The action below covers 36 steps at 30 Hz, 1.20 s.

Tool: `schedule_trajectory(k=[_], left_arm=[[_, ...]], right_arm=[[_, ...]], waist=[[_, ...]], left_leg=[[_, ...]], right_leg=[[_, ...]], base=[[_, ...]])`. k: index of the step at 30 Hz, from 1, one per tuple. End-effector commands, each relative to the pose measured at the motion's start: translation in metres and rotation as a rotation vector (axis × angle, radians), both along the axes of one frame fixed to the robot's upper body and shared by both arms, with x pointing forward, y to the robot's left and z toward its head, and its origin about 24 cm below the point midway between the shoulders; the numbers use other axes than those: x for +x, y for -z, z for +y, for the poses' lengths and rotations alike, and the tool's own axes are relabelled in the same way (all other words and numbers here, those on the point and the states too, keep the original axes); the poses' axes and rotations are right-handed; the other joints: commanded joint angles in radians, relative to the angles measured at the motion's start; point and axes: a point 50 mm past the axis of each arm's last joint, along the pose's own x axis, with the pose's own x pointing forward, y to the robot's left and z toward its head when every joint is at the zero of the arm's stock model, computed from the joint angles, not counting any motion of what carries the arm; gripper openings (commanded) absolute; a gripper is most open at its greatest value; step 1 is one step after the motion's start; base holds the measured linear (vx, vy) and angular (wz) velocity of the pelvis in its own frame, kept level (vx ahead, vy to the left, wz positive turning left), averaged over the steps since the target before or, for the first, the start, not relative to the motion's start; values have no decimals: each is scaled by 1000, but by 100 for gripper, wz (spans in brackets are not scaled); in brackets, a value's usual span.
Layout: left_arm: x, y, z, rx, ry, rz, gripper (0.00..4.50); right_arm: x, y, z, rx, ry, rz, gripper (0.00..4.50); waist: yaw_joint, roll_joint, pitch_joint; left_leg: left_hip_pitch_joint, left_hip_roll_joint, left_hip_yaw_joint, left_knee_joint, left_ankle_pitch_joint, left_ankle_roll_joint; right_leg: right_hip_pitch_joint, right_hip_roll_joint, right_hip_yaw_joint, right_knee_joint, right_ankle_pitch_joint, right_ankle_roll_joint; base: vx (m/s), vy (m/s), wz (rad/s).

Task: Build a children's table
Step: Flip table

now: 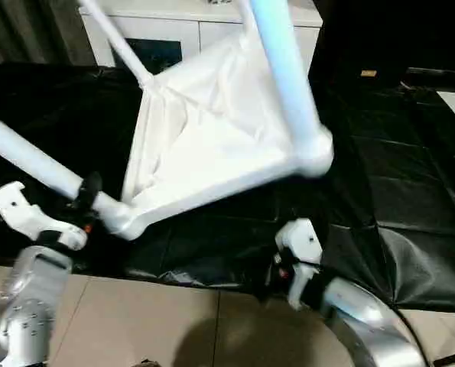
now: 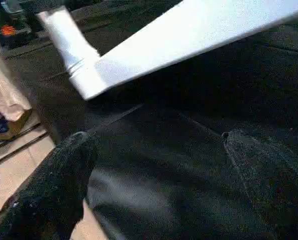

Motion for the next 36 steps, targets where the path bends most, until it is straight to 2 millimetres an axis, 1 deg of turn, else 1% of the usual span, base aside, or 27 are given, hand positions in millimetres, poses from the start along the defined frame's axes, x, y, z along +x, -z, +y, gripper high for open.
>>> schedule_trajectory(k=[1, 2, 3, 4, 5, 7, 8, 9, 11, 12, 13, 14, 15, 18, 21, 25, 26, 27, 28, 29, 30, 31, 32, 33, 34, 35, 36], left_arm=[[7, -13, -16, -77, 48, -65, 202], [7, -13, -16, -77, 48, -65, 202], [8, -13, -19, -85, 51, -66, 202], [9, -13, -21, -92, 52, -60, 202], [9, -13, -23, -104, 50, -55, 202], [10, -13, -24, -112, 49, -51, 202], [11, -12, -25, -117, 47, -45, 202], [12, -12, -26, -125, 43, -45, 202], [13, -12, -27, -130, 38, -44, 202], [14, -12, -27, -133, 34, -44, 202], [14, -12, -27, -133, 34, -44, 202], [14, -11, -28, -133, 31, -42, 202], [14, -11, -29, -133, 28, -42, 202], [14, -11, -28, -136, 21, -42, 202], [15, -11, -28, -137, 18, -40, 202], [15, -11, -29, -140, 17, -42, 202], [15, -11, -29, -141, 17, -42, 202], [15, -11, -29, -142, 18, -42, 202], [16, -11, -29, -143, 18, -42, 202], [16, -11, -29, -143, 18, -42, 202], [16, -11, -29, -142, 19, -41, 202], [16, -11, -29, -142, 21, -41, 202], [16, -11, -29, -142, 21, -41, 202], [16, -11, -30, -140, 24, -41, 202], [16, -11, -30, -140, 24, -41, 202], [16, -11, -30, -139, 26, -41, 202], [15, -11, -30, -139, 26, -41, 202]], right_arm=[[9, 4, -3, -2, 103, 16, 450], [9, 4, -3, -2, 103, 16, 450], [14, 5, -2, 33, 155, 20, 450], [21, 5, -2, 61, 218, 29, 450], [28, 5, 0, 105, 270, 44, 450], [33, 5, 3, 148, 301, 54, 450], [37, 4, 5, 174, 325, 62, 450], [42, 4, 8, 220, 348, 79, 450], [47, 4, 11, 264, 367, 96, 450], [51, 2, 16, 334, 370, 114, 450], [51, 2, 16, 334, 370, 114, 450], [54, 0, 20, 384, 366, 126, 450], [56, -3, 25, 440, 353, 136, 450], [62, -6, 32, 543, 342, 160, 450], [70, -10, 38, 586, 337, 170, 450], [80, -10, 43, 619, 372, 189, 450], [81, -10, 44, 621, 380, 194, 450], [88, -8, 48, 618, 406, 210, 450], [93, -6, 51, 620, 423, 227, 450], [93, -6, 51, 620, 423, 227, 450], [98, -4, 55, 618, 440, 249, 450], [103, -3, 60, 644, 447, 275, 450], [103, -3, 60, 644, 447, 275, 450], [113, -2, 66, 683, 467, 316, 450], [113, -2, 66, 683, 467, 316, 450], [118, -2, 69, 701, 475, 332, 450], [120, -3, 69, 703, 478, 336, 450]], waist=[[-2, -8, -46], [-4, -9, -46], [-4, -10, -46], [-6, -7, -45], [-9, -7, -46], [-4, -2, -47], [-7, -3, -47], [-6, -3, -48], [-6, -4, -49], [-7, -1, -50], [-7, -1, -50], [-6, -5, -50], [-5, -1, -51], [-5, 1, -52], [-5, -1, -53], [-6, 1, -55], [-4, 5, -55], [-9, 3, -57], [-6, 7, -60], [-8, 4, -59], [-4, 5, -62], [-6, 6, -63], [-6, 4, -64], [-3, 5, -63], [-7, 5, -62], [-4, 2, -61], [-4, 4, -62]], left_leg=[[12, 74, -28, -96, -87, 57], [12, 74, -28, -95, -77, 54], [11, 73, -28, -95, -74, 54], [12, 72, -27, -95, -73, 54], [12, 71, -27, -96, -78, 48], [18, 74, -27, -95, -84, 36], [14, 72, -26, -97, -73, 33], [15, 72, -26, -97, -74, 28], [17, 71, -25, -96, -71, 26], [14, 69, -25, -96, -58, 24], [14, 69, -25, -96, -58, 24], [15, 71, -24, -95, -59, 21], [15, 70, -24, -96, -58, 23], [16, 71, -24, -96, -48, 21], [16, 70, -23, -95, -44, 11], [14, 68, -22, -95, -24, 4], [16, 68, -22, -94, -24, 2], [13, 65, -21, -94, -20, -7], [16, 65, -20, -91, -13, -6], [15, 65, -19, -90, -6, -5], [15, 63, -18, -87, 14, 3], [12, 62, -18, -86, 32, 11], [10, 61, -18, -85, 40, 16], [13, 62, -16, -84, 42, 24], [10, 63, -16, -87, 18, 25], [13, 65, -14, -88, 2, 23], [13, 67, -15, -88, -1, 22]], right_leg=[[25, -53, 38, -60, 58, -249], [24, -53, 38, -59, 67, -249], [25, -53, 37, -59, 67, -247], [22, -54, 39, -58, 65, -251], [22, -52, 37, -57, 56, -253], [22, -50, 37, -58, 51, -246], [22, -49, 38, -55, 68, -246], [23, -49, 36, -55, 70, -243], [22, -49, 37, -55, 74, -244], [24, -49, 37, -51, 100, -244], [24, -49, 37, -51, 100, -244], [24, -49, 37, -52, 99, -238], [24, -50, 36, -51, 101, -237], [24, -49, 36, -49, 114, -232], [25, -50, 36, -49, 113, -233], [25, -49, 34, -46, 126, -233], [24, -49, 34, -47, 125, -231], [25, -48, 33, -45, 126, -237], [24, -48, 33, -45, 133, -236], [22, -48, 34, -44, 142, -238], [24, -47, 34, -43, 166, -236], [24, -49, 34, -38, 189, -244], [25, -48, 33, -37, 198, -246], [21, -46, 33, -39, 201, -248], [21, -48, 32, -37, 177, -259], [21, -48, 33, -41, 155, -257], [22, -50, 33, -38, 153, -260]], base=[[0, 0, 0], [0, 0, 0], [0, 0, 0], [0, 0, 0], [0, 0, 0], [0, 0, 0], [0, 0, 0], [0, 0, 0], [0, 0, 0], [0, 0, 0], [0, 0, 0], [0, 0, 0], [0, 0, 0], [0, 0, 0], [0, 0, 0], [0, 0, 0], [0, 0, 0], [0, 0, 0], [0, 0, 0], [0, 0, 0], [0, 0, 0], [0, 0, 0], [0, 0, 0], [0, 0, 0], [0, 0, 0], [0, 0, 0], [0, 0, 0]])
